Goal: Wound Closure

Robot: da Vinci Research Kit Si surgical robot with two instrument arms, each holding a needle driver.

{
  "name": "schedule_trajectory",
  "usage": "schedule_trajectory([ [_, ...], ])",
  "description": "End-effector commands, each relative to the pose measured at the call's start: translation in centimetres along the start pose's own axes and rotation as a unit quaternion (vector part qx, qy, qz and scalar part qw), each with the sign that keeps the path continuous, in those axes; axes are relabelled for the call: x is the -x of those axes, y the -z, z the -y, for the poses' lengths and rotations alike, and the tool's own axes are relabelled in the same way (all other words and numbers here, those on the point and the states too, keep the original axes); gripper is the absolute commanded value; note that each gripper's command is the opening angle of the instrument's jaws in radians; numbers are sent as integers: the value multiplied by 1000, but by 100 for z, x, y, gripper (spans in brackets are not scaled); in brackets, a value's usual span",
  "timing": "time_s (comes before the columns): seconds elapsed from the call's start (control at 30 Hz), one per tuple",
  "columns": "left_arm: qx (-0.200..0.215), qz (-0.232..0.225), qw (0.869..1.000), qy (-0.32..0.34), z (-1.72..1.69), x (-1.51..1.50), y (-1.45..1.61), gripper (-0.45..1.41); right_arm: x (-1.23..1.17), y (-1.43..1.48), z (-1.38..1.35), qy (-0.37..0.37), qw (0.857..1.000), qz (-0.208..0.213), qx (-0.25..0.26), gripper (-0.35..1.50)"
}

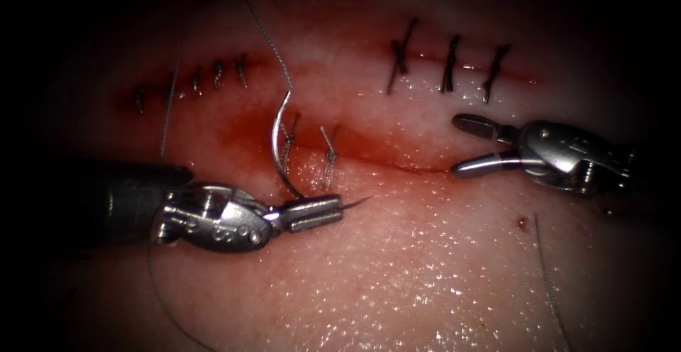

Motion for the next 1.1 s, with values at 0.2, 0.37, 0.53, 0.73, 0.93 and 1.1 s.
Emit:
schedule_trajectory([
  [0.2,21,-52,998,-20,-14,7,-32,-45,23,-13,-4,-103,993,-28,-41,89],
  [0.37,43,-97,994,-36,-27,9,-39,-45,21,-35,1,-205,972,-81,-83,111],
  [0.53,56,-127,989,-57,-32,8,-37,-45,21,-61,16,-295,944,-86,-121,121],
  [0.73,63,-150,983,-79,-36,2,-36,-45,19,-82,35,-341,925,-70,-152,116],
  [0.93,68,-167,980,-90,-38,-3,-37,-45,19,-103,50,-359,915,-61,-173,120],
  [1.1,72,-176,977,-97,-38,-4,-37,-45,16,-111,59,-374,904,-76,-195,120],
])
